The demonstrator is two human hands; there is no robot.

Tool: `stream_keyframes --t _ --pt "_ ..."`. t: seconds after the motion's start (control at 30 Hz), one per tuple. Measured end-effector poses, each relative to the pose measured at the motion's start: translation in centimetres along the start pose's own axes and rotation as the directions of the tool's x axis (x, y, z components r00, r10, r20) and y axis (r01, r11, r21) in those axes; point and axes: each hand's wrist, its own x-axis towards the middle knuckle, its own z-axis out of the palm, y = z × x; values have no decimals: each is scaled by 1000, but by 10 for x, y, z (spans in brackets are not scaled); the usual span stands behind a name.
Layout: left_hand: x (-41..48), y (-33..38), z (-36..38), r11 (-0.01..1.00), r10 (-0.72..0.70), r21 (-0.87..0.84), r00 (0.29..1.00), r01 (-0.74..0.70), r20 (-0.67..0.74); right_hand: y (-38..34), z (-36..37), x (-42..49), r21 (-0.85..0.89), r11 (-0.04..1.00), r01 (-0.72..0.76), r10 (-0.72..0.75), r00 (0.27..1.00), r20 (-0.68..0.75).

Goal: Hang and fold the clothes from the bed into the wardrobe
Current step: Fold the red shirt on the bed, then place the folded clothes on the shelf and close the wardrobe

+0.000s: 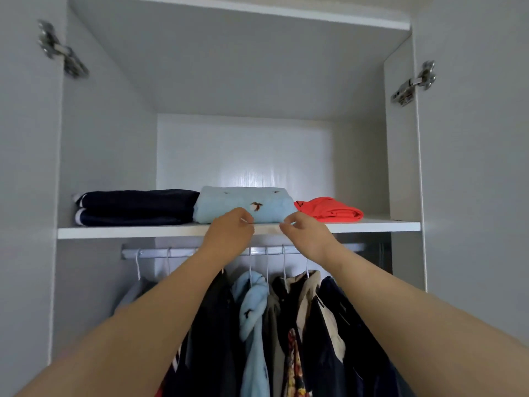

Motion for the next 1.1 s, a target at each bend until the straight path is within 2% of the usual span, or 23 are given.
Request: stream_keyframes --t 0.27,0.5,0.6,0.8,0.87,0.9,0.97,1.0,1.07,1.1 --pt "-119 0 -56 990 -135 24 986 138 -94 -40 21 -103 191 981 -33 16 996 89" --pt "-186 -3 -137 979 -166 100 977 180 -134 -110 46 -158 174 985 0 -31 984 175" --pt "-204 -2 -172 979 -141 119 974 163 -177 -148 53 -174 173 983 66 -96 980 175" --pt "-243 -5 -252 973 40 232 976 11 -216 -230 89 -197 216 969 122 -159 974 163" --pt "-258 -7 -281 927 193 367 933 -72 -304 -255 104 -204 240 962 130 -172 972 163" --pt "-265 -9 -294 871 306 478 889 -117 -340 -265 110 -209 250 960 129 -173 971 166" --pt "-278 -17 -317 711 536 684 754 -161 -380 -284 122 -219 281 952 122 -175 970 171" --pt "-283 -24 -327 654 601 744 693 -138 -399 -292 130 -223 297 947 121 -177 970 169" --pt "-287 -34 -336 650 602 760 633 -35 -486 -301 136 -229 310 943 121 -179 970 165" --pt "-289 -39 -343 707 545 707 629 10 -554 -306 141 -232 308 944 118 -176 970 168"
